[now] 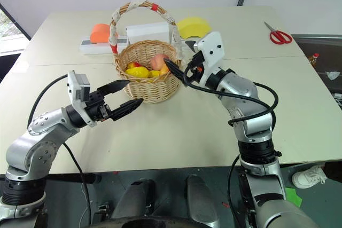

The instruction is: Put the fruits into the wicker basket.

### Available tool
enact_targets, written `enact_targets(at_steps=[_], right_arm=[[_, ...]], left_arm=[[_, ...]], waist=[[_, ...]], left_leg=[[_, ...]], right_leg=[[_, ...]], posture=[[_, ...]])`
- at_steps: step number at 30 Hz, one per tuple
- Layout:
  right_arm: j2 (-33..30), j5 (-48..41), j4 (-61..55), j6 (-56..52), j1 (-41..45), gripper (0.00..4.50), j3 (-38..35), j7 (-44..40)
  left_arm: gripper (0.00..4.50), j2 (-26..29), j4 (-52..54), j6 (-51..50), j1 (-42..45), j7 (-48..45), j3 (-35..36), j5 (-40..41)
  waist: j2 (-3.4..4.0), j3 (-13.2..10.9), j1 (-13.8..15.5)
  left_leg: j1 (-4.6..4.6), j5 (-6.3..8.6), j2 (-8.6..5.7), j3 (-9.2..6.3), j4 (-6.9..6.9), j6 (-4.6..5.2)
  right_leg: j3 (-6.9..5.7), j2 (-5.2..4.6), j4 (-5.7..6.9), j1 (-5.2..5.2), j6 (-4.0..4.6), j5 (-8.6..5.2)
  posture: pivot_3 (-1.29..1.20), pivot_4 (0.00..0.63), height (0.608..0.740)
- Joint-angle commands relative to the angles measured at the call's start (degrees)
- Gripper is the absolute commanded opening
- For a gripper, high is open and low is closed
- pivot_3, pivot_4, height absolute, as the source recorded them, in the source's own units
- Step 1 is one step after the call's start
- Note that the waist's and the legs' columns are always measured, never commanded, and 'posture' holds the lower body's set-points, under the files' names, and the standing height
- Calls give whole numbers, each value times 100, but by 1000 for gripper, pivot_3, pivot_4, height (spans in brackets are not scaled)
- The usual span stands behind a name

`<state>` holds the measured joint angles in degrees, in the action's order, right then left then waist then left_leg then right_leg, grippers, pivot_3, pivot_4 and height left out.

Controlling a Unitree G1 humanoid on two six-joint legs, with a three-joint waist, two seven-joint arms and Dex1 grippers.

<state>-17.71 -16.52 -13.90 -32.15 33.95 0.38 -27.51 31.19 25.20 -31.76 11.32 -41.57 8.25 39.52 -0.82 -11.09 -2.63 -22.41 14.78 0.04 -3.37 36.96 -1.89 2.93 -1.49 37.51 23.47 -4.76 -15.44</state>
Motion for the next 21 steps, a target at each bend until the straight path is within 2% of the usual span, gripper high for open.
enact_targets(at_steps=[1,4,7,8,13,14,17,21], right_arm=[[284,247,624,177,393,4439,27,448],[536,394,1499,499,789,4439,37,601],[795,397,2355,864,1172,3610,-78,675],[817,396,2481,961,1217,3181,-91,649],[808,296,2529,1153,1241,420,-245,661],[778,291,2426,1162,1197,110,-277,677],[640,301,2072,1115,1040,119,-403,756],[128,257,1245,928,620,119,-999,1040]], left_arm=[[4500,-7,22,108,128,-24,80,71],[4500,-36,1,108,193,-21,34,61],[4500,-62,57,96,187,24,5,48],[4500,-69,98,92,169,46,8,52],[4500,-79,214,104,66,108,44,60],[4500,-91,214,116,61,114,25,49],[4500,-130,193,140,93,115,-28,32],[4500,-214,54,157,273,11,-170,9]], waist=[[0,0,-3],[1,0,7],[1,0,9],[1,0,10],[0,-1,24],[1,-1,22],[2,-2,18],[2,-2,69]], left_leg=[[0,0,0,0,-1,0],[-2,-1,-2,4,0,-1],[-6,-1,-3,5,1,-1],[-7,-1,-5,6,1,-1],[-12,0,-9,4,0,0],[-12,0,-9,3,0,0],[-13,0,-7,3,0,-1],[-21,0,-11,-2,2,0]], right_leg=[[0,2,0,1,1,0],[1,0,1,3,2,1],[1,-4,1,3,1,2],[1,-7,0,4,0,2],[1,-15,-4,4,0,2],[1,-15,-5,4,0,2],[1,-14,-5,5,-1,2],[-1,-15,-6,7,-1,2]], posture=[[0,150,740],[0,150,740],[0,150,740],[0,150,740],[0,150,740],[0,150,740],[0,150,740],[0,150,740]])
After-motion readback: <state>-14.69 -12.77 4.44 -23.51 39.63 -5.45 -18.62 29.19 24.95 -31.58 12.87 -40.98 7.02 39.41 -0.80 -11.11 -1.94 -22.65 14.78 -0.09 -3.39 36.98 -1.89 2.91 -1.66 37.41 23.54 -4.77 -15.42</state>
